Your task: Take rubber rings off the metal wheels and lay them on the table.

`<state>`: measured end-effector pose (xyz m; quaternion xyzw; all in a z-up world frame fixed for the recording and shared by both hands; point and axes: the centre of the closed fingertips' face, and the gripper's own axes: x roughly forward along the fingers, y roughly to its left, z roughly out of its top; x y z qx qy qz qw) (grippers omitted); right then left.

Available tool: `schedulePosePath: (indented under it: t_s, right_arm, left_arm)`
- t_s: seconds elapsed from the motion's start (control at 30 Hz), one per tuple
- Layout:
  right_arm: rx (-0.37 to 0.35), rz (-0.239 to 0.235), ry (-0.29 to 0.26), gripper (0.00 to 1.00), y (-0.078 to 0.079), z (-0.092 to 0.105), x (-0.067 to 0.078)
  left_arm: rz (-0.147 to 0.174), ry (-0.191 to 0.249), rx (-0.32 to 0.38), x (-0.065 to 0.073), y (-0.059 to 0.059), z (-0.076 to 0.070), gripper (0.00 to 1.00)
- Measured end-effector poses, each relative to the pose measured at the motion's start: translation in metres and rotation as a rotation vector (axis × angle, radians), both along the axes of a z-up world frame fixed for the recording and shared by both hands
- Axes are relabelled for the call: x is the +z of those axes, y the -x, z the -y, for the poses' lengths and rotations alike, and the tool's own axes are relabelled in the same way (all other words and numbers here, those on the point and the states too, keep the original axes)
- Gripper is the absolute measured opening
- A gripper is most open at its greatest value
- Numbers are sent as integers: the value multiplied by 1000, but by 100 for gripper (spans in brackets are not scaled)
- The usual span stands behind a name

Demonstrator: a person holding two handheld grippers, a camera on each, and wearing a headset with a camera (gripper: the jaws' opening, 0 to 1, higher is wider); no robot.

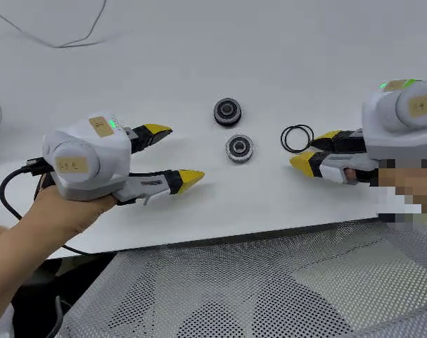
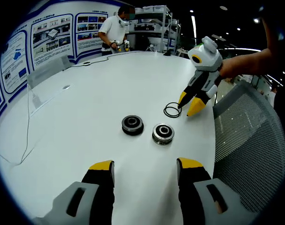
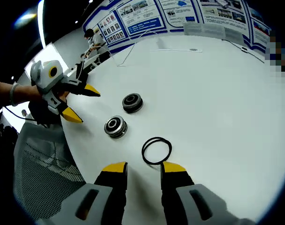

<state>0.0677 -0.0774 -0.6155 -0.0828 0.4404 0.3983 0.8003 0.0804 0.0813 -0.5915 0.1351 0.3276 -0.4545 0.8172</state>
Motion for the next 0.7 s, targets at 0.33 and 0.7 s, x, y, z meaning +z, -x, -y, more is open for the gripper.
schedulePosePath:
  t_s: [0.33,0.7]
  right_arm:
    - [115,64,138,36,1,4,-3]
    - [422,133,364,43,13,14,-12]
  left_arm:
    - [3,9,21,1,-1,-6,55]
    - [6,10,20,2,-1,-6,54]
